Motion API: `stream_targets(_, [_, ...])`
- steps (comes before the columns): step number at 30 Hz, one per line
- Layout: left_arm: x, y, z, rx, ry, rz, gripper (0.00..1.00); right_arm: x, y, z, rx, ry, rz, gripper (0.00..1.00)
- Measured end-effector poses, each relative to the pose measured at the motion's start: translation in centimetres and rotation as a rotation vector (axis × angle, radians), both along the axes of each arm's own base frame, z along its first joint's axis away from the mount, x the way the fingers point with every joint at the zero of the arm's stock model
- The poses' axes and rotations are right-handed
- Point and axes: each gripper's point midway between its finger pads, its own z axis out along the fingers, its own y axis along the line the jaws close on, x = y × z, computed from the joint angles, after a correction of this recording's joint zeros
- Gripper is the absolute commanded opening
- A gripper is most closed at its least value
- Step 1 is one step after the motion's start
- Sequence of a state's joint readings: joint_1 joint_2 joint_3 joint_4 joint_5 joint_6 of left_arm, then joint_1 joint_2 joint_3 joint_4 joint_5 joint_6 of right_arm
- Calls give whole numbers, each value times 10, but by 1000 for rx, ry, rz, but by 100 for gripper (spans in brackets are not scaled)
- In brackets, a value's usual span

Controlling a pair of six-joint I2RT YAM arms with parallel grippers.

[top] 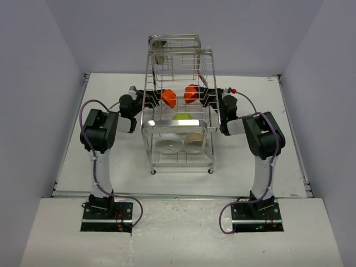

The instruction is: Unload the bowls from the dish rack

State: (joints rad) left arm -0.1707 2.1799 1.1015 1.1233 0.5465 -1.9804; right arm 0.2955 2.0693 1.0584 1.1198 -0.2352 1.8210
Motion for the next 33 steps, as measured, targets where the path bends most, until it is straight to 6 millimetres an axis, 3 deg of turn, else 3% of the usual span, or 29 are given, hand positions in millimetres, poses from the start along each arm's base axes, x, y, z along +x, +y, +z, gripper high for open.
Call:
stream_targets(15, [-3,2,16,-31,-96,7,0,-9,-2,-13,-12,7,36,0])
stream_targets(20, [-19,5,9,-23,-51,6,0,-20,-11,-23,-26,40,26,0])
stream_targets(26, [-39,5,18,-15,-53,-15,0,-33,-22,-5,-39,1,44,0])
stream_targets(33, [-50,13,41,28,-105,-42,0,-46,-50,23,-62,-54,47,0])
